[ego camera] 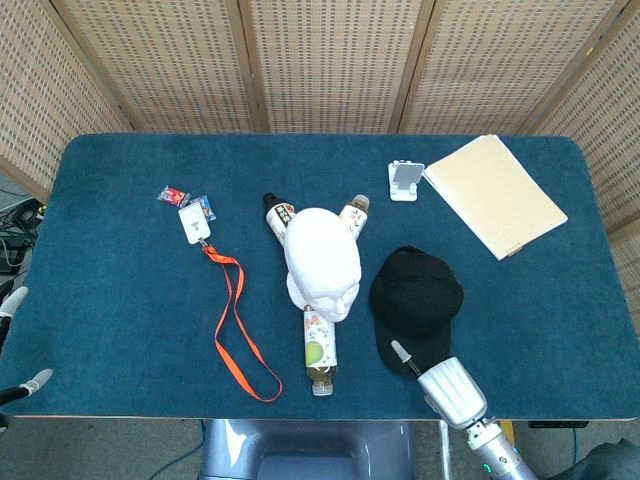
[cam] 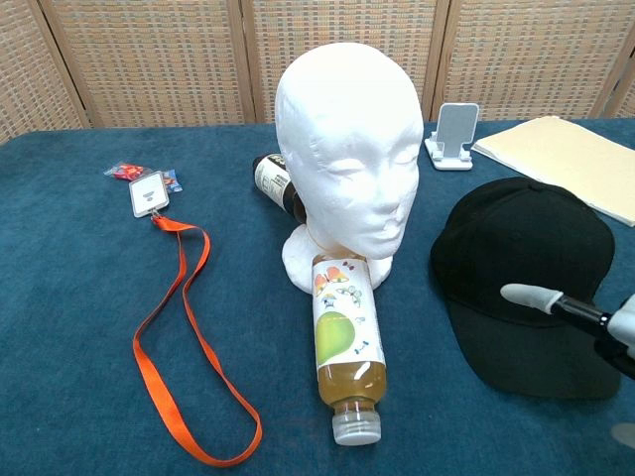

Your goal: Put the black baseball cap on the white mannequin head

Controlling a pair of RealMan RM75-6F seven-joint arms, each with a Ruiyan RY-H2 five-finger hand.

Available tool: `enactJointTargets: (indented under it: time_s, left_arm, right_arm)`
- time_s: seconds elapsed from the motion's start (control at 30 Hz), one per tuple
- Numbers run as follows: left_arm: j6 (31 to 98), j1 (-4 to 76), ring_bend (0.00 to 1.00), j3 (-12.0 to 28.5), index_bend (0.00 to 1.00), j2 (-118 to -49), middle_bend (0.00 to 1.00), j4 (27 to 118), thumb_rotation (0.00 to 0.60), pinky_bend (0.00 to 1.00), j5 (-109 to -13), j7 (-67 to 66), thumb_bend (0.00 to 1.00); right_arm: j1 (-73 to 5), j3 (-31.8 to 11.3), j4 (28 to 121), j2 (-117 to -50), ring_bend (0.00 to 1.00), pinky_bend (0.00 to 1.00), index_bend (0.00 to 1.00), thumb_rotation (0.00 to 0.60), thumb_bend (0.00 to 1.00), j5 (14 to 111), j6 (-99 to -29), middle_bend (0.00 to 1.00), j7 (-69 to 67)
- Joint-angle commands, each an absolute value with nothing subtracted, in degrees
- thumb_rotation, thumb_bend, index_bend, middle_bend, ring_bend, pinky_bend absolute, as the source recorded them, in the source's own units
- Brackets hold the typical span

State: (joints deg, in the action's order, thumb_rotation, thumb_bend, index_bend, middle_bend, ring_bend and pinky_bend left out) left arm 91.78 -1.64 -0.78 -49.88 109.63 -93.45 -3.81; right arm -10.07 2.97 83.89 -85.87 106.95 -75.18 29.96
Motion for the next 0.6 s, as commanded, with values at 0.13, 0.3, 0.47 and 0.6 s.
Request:
enactJointTargets:
  time_s: [0.13, 0.3, 0.47, 0.6]
  left_arm:
    - [91.65, -1.55, 0.00, -0.60, 0.00, -49.74, 0.00, 109.68, 0.600, 0.00, -92.85, -3.55, 0.00]
    - [91.45, -1.42, 0.00, -0.49, 0.00, -49.66, 0.00, 109.76, 0.600, 0.00, -92.54, -3.56, 0.00]
    - [91.12, -1.17, 0.00, -0.22, 0.00, -49.63, 0.00, 109.84, 0.600, 0.00, -91.94, -3.53, 0.00]
    - [90.74, -0.97, 0.00, -0.13, 0.00, -49.59, 0.00, 109.85, 0.600, 0.00, -91.54, -3.45, 0.00]
  right_arm:
    - [-12.59, 2.43, 77.51, -90.29, 1.00, 1.00, 0.00, 0.600, 0.00, 108.85, -74.24, 0.93, 31.38]
    - [-14.04, 1.84, 75.65, -91.98, 1.00, 1.00, 0.00, 0.600, 0.00, 109.57, -73.90, 0.93, 33.08]
    - [-14.73, 1.71, 74.29, -93.52, 1.00, 1.00, 0.00, 0.600, 0.00, 109.01, -73.01, 0.93, 34.40]
    - [-15.22, 1.28, 72.91, -94.75, 1.00, 1.00, 0.00, 0.600, 0.00, 108.39, -73.01, 0.93, 35.25]
